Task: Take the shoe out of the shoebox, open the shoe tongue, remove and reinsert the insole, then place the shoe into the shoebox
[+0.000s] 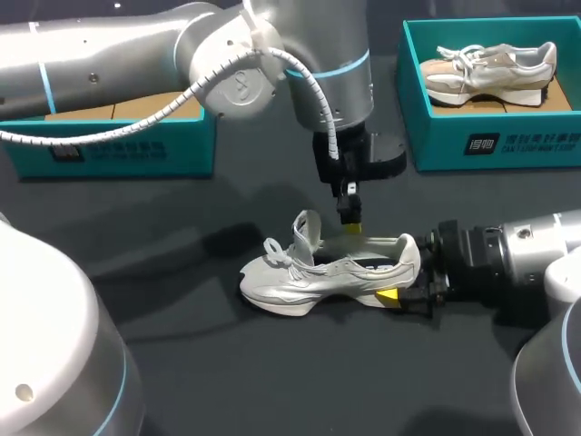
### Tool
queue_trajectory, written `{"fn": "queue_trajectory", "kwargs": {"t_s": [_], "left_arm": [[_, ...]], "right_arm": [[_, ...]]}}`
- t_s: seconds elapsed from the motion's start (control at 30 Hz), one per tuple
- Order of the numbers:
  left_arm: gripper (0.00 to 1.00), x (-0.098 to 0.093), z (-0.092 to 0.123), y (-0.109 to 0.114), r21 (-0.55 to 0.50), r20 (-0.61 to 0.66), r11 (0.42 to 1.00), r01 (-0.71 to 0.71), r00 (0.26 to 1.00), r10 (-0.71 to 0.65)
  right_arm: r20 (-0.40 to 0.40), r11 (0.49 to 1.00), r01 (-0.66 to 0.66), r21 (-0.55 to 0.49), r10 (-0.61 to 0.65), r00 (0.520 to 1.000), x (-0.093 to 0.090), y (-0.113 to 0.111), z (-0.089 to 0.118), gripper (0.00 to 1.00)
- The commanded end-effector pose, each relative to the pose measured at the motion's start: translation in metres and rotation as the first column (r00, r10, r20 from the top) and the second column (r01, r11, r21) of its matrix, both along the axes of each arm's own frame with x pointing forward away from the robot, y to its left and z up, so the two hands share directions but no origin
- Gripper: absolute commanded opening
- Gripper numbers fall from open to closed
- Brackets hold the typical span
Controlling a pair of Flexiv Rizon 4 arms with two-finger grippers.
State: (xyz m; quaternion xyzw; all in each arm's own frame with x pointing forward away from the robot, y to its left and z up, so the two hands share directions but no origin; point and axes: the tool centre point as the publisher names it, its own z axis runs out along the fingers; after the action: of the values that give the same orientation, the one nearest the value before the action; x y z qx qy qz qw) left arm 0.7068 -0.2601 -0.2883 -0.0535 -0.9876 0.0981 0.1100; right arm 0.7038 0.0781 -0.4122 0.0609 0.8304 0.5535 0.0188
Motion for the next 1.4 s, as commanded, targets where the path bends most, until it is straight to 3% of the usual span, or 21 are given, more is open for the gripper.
{"fn": "queue_trajectory", "kwargs": {"t_s": [0.03,0.3,0.7,1.0,1.27,1.4], "left_arm": [[0.00,0.002,-0.012,-0.014,0.017,-0.012,1.000,0.011,1.000,-0.011],[0.00,0.000,-0.035,-0.022,0.057,-0.040,0.998,0.017,0.999,-0.015],[0.00,-0.010,-0.065,-0.015,0.115,-0.065,0.993,0.028,0.998,-0.021],[0.00,-0.033,-0.074,0.000,0.136,-0.075,0.989,0.056,0.996,-0.046],[0.00,-0.038,-0.085,0.006,0.130,-0.068,0.989,0.067,0.996,-0.059],[0.27,-0.041,-0.091,0.007,0.134,-0.047,0.988,0.073,0.997,-0.068]], "right_arm": [[-0.001,1.000,0.000,-0.004,0.000,1.000,0.000,0.000,0.000,0.00],[-0.001,1.000,0.000,-0.004,0.000,1.000,0.000,0.000,0.000,0.00],[-0.001,1.000,0.000,-0.004,0.000,1.000,0.000,0.000,0.000,0.00],[-0.001,1.000,0.000,-0.004,0.000,1.000,0.000,0.000,0.000,0.00],[-0.001,1.000,0.000,-0.004,0.000,1.000,0.000,0.000,0.000,0.00],[-0.001,1.000,0.000,-0.004,0.000,1.000,0.000,0.000,0.000,0.00]]}}
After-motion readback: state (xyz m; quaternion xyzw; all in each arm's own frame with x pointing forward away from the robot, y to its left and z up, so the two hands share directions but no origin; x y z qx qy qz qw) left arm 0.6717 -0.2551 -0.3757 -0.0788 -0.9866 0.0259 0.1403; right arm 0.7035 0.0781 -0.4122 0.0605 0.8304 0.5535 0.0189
